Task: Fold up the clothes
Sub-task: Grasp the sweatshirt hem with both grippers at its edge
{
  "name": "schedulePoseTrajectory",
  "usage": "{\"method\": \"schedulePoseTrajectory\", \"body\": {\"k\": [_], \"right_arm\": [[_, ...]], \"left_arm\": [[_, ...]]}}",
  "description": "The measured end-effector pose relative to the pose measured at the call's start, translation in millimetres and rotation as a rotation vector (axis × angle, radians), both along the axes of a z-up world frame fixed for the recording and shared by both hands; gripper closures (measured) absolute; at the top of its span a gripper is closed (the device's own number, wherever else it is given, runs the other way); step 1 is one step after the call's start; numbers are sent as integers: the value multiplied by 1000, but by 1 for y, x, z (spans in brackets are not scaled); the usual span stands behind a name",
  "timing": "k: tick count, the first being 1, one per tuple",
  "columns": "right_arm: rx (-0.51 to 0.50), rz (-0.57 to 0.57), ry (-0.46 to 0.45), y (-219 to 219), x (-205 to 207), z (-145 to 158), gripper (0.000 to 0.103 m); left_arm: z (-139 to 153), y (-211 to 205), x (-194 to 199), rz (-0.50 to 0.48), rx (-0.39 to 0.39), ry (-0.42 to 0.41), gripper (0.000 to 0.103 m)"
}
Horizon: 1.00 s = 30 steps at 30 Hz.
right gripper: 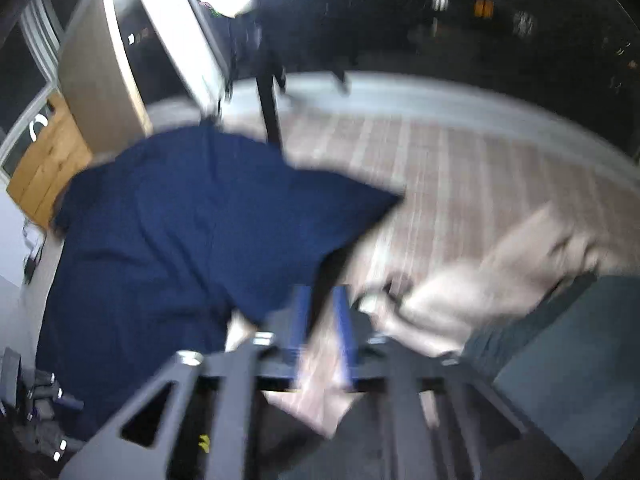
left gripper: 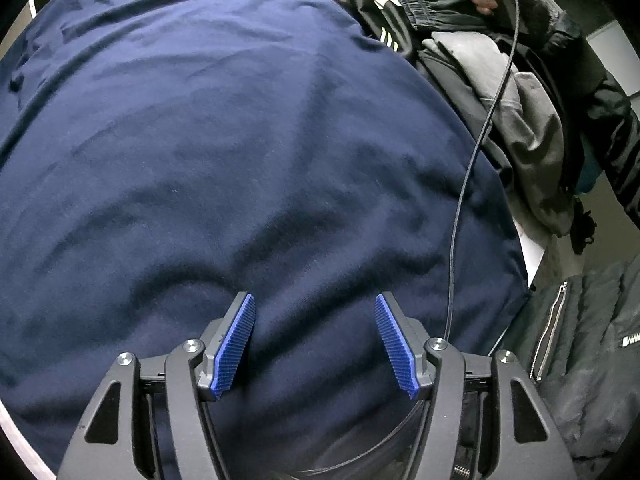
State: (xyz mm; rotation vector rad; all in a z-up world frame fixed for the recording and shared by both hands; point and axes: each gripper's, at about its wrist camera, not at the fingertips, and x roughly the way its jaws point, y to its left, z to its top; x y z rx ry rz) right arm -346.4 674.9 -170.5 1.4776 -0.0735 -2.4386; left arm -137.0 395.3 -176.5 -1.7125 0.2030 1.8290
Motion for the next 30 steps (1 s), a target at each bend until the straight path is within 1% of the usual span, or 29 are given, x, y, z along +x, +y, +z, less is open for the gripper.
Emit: {"method": "schedulePoseTrajectory", "body": {"k": [1,2,7,8,9,10,11,12,15,16,18,20,22,24,26,28,30], "right_arm": [[10,9,-32,-1,2,-4,68],[9,36,-48,-8,3,-11,68],[-32,31,-107,-24,-12,-41,68],[16,44,-101,-29,-13,-46,74],[99,12,-82,-26,-14,-43,86],[184,-24,-62,-23,-15,-40,90],[269,-60,-43,-20,-15,-37,90],[221,-109,-46,-7,-14,-29,89],[-84,-158,-24,27,20,20,88],[-119,-151,7,32,37,36,88],[-145,-128,64,24,66,62,87],[-183,-114,99,20,112,89,79],[-238,-98,112,18,159,106,65],[-247,-104,127,14,194,115,63],[-256,-113,125,11,242,118,63],[-287,-155,87,8,288,105,62],[-298,-175,36,-1,324,81,60]], "left_arm": [[0,0,1,-3,1,0,43],[0,0,1,-5,1,0,43],[3,3,-4,-11,7,6,43],[3,3,-3,-12,5,8,43],[3,1,-2,-9,1,6,44],[5,0,-1,0,0,9,44],[9,0,-1,11,1,15,45],[13,0,-1,22,2,22,45],[32,-30,6,106,40,50,45],[38,-42,8,136,49,58,45],[49,-76,10,214,30,84,45],[46,-62,-4,284,-1,102,45],[47,-104,9,359,-47,119,45],[41,-154,17,421,-90,130,45],[46,-207,43,494,-131,144,45],[53,-249,69,558,-161,158,45],[57,-287,96,609,-173,159,44]]}}
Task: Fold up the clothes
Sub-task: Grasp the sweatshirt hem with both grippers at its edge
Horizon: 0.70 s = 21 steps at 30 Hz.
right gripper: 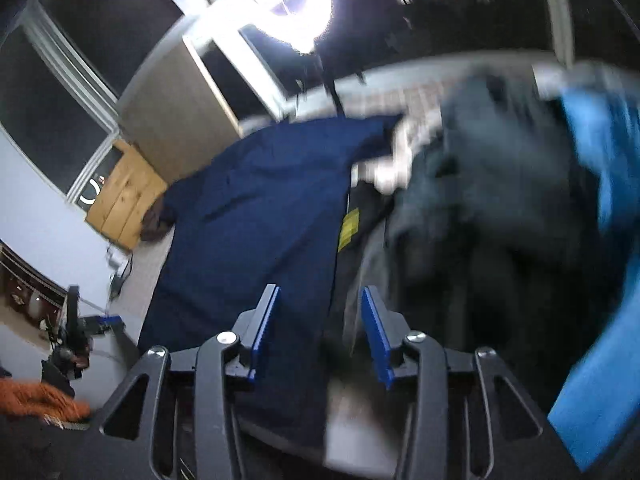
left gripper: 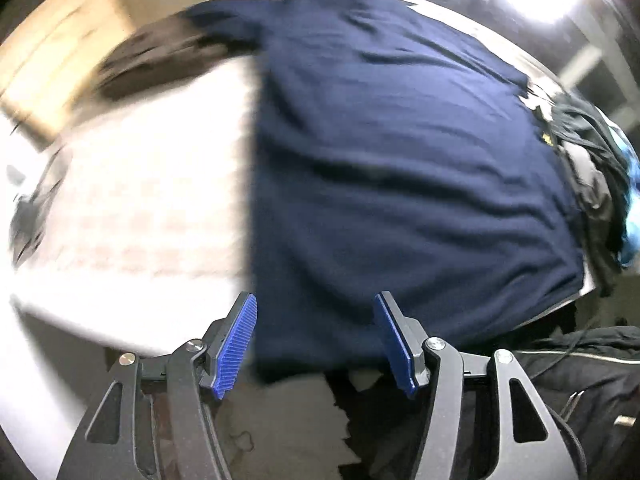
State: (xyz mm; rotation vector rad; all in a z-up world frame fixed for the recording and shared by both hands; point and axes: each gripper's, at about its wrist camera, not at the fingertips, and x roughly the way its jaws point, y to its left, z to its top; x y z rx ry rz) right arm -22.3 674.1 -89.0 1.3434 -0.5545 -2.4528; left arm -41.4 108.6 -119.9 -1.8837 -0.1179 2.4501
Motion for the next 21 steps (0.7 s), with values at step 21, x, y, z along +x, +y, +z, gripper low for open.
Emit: {"method": "schedulePoseTrajectory", "body": {"k": [21], "right_arm": [[191,85,-254,-96,61,-127,58]], "left_arm": [[-76,-24,22,-108,44,-68,68]]}}
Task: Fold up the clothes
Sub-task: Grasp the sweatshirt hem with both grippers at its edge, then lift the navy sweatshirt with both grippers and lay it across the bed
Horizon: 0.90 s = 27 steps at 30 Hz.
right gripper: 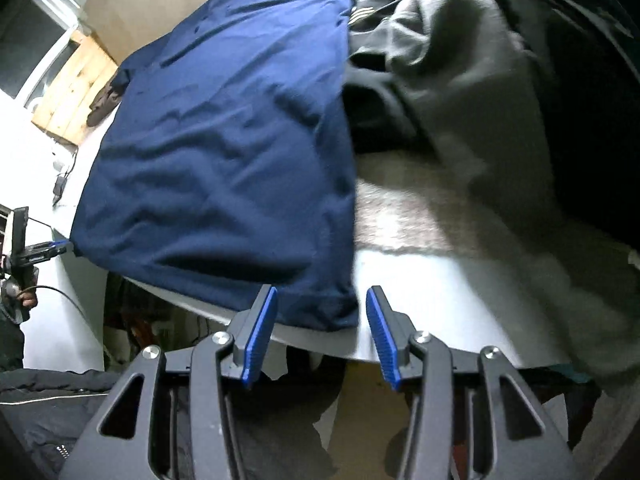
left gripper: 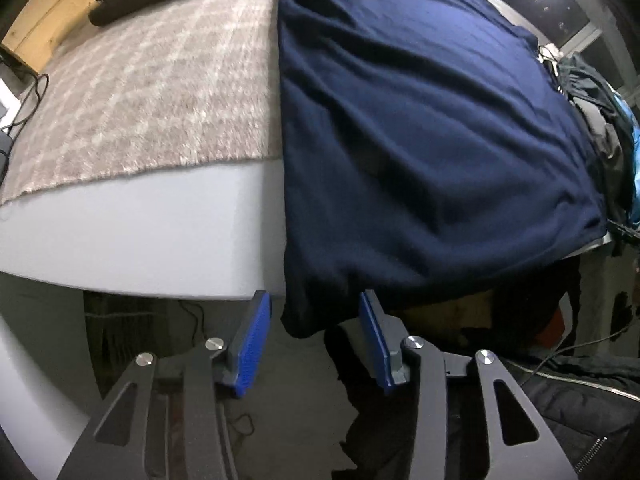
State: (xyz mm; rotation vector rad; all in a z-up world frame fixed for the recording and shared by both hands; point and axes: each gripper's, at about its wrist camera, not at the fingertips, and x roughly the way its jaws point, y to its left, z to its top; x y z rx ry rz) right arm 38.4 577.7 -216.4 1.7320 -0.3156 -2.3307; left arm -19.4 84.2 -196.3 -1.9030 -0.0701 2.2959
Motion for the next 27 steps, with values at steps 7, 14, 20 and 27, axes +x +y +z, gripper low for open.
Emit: {"method": "schedulePoseTrajectory", "body": {"k": [7,14,20,27], "right_arm": [[-21,19,11,-7,-4,-3,58],[-75,13,3,-4,-2,-1,94],[-96,-17,38,3,12,22,96],[-76,-100,-12,21,9,9,78]], "left_arm": [[7,-9,-2,8,1,23,99],[27,-17,-1,9,13,57,100],[49,-28,7,13,28,86,100],[32,-33,8,16,26,43,100]]}}
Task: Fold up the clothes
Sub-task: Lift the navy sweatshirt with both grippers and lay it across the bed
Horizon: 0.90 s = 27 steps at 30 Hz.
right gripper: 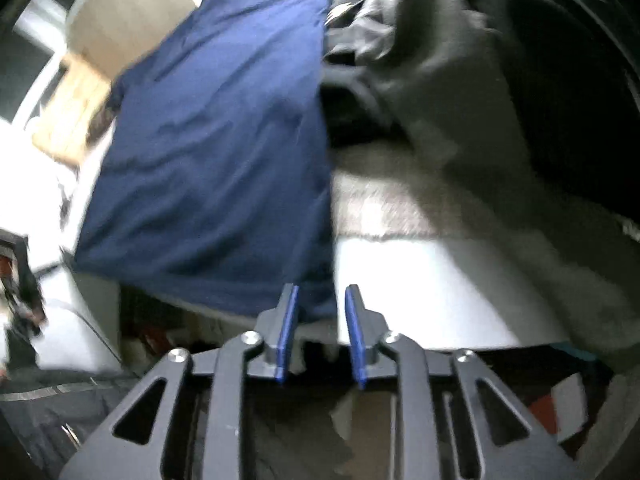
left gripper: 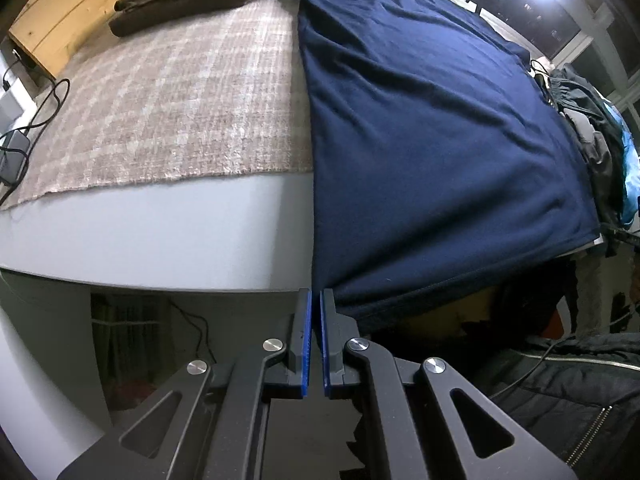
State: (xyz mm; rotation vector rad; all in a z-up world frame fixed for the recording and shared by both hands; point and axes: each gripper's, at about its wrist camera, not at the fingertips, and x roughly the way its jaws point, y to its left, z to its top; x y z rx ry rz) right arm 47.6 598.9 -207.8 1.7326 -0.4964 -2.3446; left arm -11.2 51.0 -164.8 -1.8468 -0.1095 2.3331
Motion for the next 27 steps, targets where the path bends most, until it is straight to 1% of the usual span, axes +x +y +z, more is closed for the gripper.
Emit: {"method": "schedulePoseTrajectory", "body": {"k": [1,3,5,6,10,11,12,13,14,17,20,22,23,25,27], "right_arm": [[-19,-23,15,4,-1,0,78],[7,-14,25,5,-7,-5,78],[17,18,5,0,-14,-12,78],[12,31,24,-5,-17,-11,78],[-7,84,33,-17,-25,-10,78],[-16,96,25,-19,-26,-11,80],[-10,105,17,-19,-27,-9,96],[-2,114,9,-20,-28,-8,99],[5,122,0,-20,-28,-6,99],[71,119,-10,-12,-26,7,100],[188,146,-104,-12,-27,0,99],[207,146,-106,-12,-32,16,97],[216,146,-106,-13,-34,25,96],[170,146,-35,-12,-42,60,87],[119,163,83,-13,-60,110,80]], "left_arm": [[0,0,-1,-2,1,0,100],[1,-1,-1,-6,-1,-4,100],[1,-2,-1,-9,-5,-12,100],[1,-1,-1,-8,-5,-14,100],[3,-1,4,-2,-5,-19,100],[3,-1,4,0,-6,-20,100],[4,0,5,3,-8,-19,100],[4,0,6,5,-10,-17,100],[5,1,6,9,-10,-13,100],[4,1,5,26,-1,-5,100],[-9,-1,6,41,-18,-58,100],[-12,-7,8,62,-10,-93,98],[-8,-11,9,76,-7,-95,97],[9,-23,9,111,-1,-72,97],[36,-36,1,141,-13,-24,94]]}}
